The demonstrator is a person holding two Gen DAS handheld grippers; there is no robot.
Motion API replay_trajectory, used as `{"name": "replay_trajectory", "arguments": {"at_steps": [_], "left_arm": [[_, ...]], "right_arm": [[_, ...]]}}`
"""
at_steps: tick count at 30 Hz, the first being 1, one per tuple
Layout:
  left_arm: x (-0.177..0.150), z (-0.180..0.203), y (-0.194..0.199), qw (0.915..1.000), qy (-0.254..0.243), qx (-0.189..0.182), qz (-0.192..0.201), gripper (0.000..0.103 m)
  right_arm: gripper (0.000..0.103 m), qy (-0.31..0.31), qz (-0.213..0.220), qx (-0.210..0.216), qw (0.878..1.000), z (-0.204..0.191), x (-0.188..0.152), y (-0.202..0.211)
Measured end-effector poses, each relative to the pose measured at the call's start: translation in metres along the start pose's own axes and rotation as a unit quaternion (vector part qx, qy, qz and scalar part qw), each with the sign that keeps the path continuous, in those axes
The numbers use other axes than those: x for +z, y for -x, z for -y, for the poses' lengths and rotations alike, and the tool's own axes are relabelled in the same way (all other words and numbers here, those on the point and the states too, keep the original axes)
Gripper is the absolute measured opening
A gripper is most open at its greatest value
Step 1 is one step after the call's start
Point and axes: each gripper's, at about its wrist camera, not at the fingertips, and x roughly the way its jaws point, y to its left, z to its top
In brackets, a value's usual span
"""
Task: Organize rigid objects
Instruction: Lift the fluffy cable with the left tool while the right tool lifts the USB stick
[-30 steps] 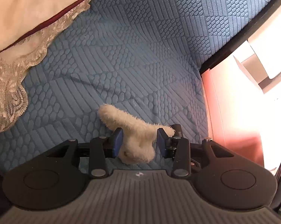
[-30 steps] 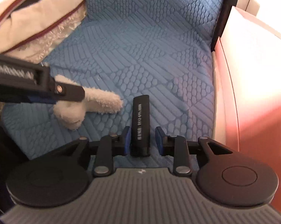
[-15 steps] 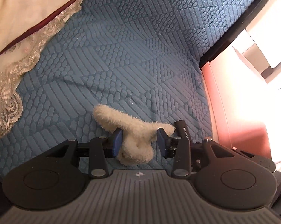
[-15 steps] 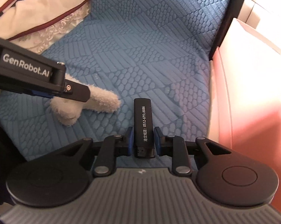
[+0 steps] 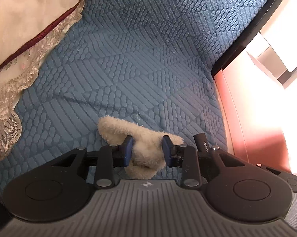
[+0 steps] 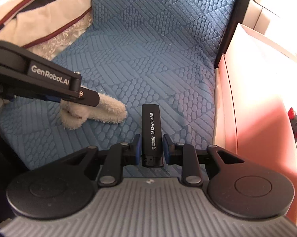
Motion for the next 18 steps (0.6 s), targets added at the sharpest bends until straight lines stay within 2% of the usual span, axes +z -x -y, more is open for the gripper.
{"name": "replay_trajectory", "arguments": {"at_steps": [7,11,18], "left_arm": [[0.001,-0.002,0.012,0.9999,0.007,-0.01,0.011,0.027],[0.002,-0.002,0.019,0.9994,0.015,-0.023,0.019,0.017],[0.002,-0.001,0.032,0.9987,0.025,-0.028,0.036,0.012]], "right_arm": [[0.026,-0.009,-0.007,0.012,1.0,0.009,0.003,0.002],[0.026,-0.011,-0.01,0.011,1.0,0.014,0.003,0.006],[0.026,-0.015,0.012,0.014,1.0,0.021,0.014,0.022]]}}
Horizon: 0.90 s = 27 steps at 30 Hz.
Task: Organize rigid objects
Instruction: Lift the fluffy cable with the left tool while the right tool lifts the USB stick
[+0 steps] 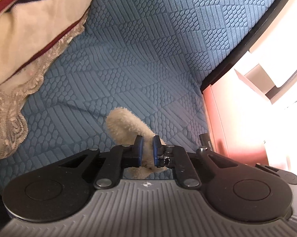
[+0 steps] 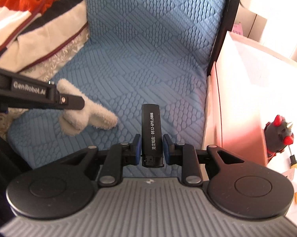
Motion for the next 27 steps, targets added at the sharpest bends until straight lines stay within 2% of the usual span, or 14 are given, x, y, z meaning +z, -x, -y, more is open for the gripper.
{"name": "replay_trajectory", "arguments": {"at_steps": [10,12,21,27], "left_arm": [[-0.002,0.007,0.03,0.9989,0.015,-0.019,0.04,0.011],[-0.007,0.014,0.04,0.9987,0.013,-0.01,0.048,0.011],[-0.009,0.026,0.047,0.9979,0.043,-0.029,0.038,0.006],[-0.006,0.044,0.045,0.9981,0.038,-0.024,0.043,0.006]], "right_arm": [[0.026,-0.012,0.005,0.009,1.0,0.014,0.009,0.027],[0.026,-0.019,0.001,0.013,1.0,0.015,0.011,0.032],[0.026,-0.048,0.01,0.032,0.998,0.026,0.016,0.054],[0.026,-0.049,0.018,0.031,0.998,0.047,0.023,0.067]]}}
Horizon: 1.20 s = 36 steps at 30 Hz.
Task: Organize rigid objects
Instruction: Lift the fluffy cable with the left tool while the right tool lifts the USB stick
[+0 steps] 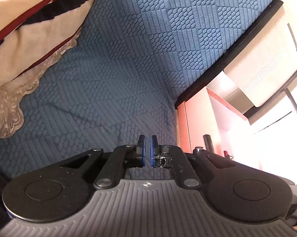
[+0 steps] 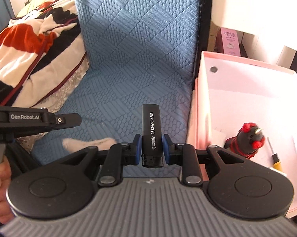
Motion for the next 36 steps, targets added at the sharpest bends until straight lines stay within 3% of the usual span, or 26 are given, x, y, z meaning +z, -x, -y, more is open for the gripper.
{"name": "replay_trajectory", "arguments": {"at_steps": [10,11,12,14,18,20,32,34,36], "left_arm": [[-0.014,-0.022,-0.02,0.9982,0.001,0.045,-0.041,0.009],[-0.015,-0.024,-0.02,0.9984,0.004,0.039,-0.041,0.015],[-0.015,-0.026,-0.02,0.9983,0.007,0.037,-0.043,0.031],[-0.014,-0.023,-0.021,0.9977,0.0,0.048,-0.048,0.05],[-0.017,-0.019,-0.024,0.9976,-0.018,0.03,-0.061,0.057],[-0.02,-0.018,-0.027,0.9959,-0.036,0.05,-0.066,0.06],[-0.04,-0.027,-0.045,0.9924,-0.07,0.038,-0.094,0.06],[-0.043,-0.024,-0.051,0.9907,-0.083,0.042,-0.1,0.058],[-0.045,-0.023,-0.055,0.9895,-0.088,0.048,-0.105,0.048]], "right_arm": [[0.026,0.002,-0.007,0.007,1.0,0.009,-0.001,0.009],[0.026,0.002,-0.008,0.008,1.0,0.008,-0.002,0.008],[0.026,0.001,-0.01,0.01,1.0,0.008,-0.003,0.008],[0.026,-0.004,-0.014,0.012,1.0,0.008,-0.005,0.007],[0.026,-0.017,-0.027,0.009,0.999,0.003,-0.011,0.001],[0.026,-0.027,-0.035,0.009,0.999,0.001,-0.014,-0.003],[0.026,-0.015,-0.077,-0.016,0.997,-0.025,-0.032,-0.018],[0.026,-0.012,-0.079,-0.02,0.997,-0.031,-0.032,-0.019],[0.026,-0.016,-0.082,-0.022,0.996,-0.033,-0.033,-0.021]]}}
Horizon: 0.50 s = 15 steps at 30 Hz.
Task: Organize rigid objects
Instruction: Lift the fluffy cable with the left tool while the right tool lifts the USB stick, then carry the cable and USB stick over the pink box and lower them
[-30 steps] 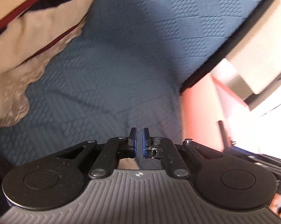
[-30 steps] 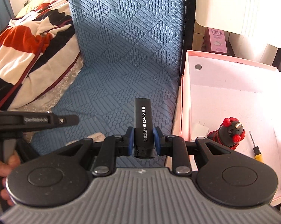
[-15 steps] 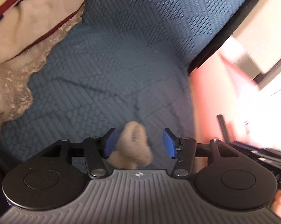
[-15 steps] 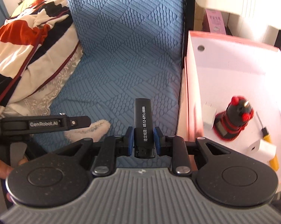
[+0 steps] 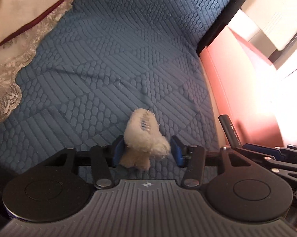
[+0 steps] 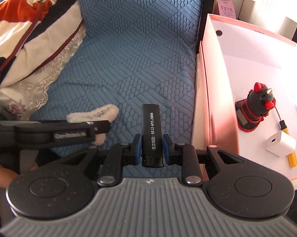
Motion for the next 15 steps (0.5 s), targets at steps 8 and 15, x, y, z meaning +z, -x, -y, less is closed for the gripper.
{"name": "replay_trajectory", "arguments": {"at_steps": [8,15], "left_arm": [[-0.006,0.003,0.0,0.9996,-0.012,0.014,0.02,0.038],[0.013,0.014,0.031,0.9989,0.014,-0.023,0.038,0.038]], "right_arm": [[0.026,-0.02,-0.006,-0.005,1.0,-0.004,-0.004,0.0],[0.026,-0.018,0.019,-0.015,1.0,0.006,0.009,0.027]]}}
